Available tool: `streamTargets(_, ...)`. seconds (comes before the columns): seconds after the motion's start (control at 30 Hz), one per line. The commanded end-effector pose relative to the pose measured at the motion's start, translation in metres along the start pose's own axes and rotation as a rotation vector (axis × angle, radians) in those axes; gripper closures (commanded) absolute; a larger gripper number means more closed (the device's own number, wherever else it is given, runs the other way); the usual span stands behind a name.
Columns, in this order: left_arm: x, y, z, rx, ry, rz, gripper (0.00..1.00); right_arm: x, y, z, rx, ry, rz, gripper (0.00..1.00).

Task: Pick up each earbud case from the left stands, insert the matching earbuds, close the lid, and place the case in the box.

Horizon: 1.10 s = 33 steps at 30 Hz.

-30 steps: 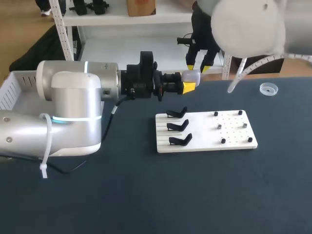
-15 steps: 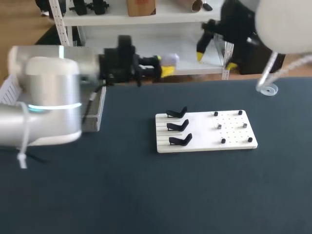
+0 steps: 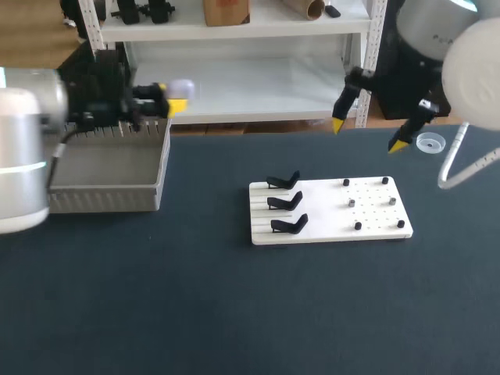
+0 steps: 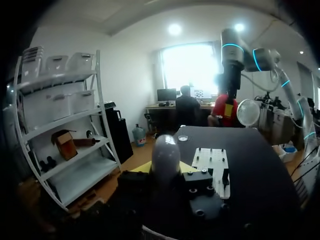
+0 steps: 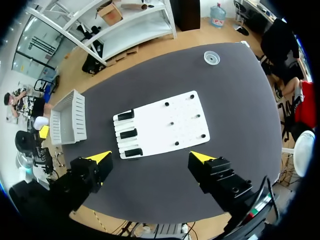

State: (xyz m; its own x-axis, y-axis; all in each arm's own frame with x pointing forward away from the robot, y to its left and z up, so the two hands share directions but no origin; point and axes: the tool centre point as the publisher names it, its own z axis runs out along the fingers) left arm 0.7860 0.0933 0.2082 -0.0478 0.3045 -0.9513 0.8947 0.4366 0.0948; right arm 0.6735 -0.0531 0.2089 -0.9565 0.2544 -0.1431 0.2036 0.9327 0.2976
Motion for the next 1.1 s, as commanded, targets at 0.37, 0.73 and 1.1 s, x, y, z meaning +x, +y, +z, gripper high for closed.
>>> streamTargets(0.37,0.084,0.060,-0.085,-0.204,0.055,-0.111,1.00,0.015,-0.010,0.003,0.028,-0.013,0.032,0.00)
streamTargets(0.73,0.162,0.057,-0.053,-0.205,0.114,-0.304,1.00,0.018,-0.010,0.005,0.064,0.005,0.027,0.00)
streamTargets(1.1,0.133,0.053,-0.066,-0.228,0.120,-0.258,0.00,0.015,-0.009,0.006,0.030,0.012,0.021,0.00)
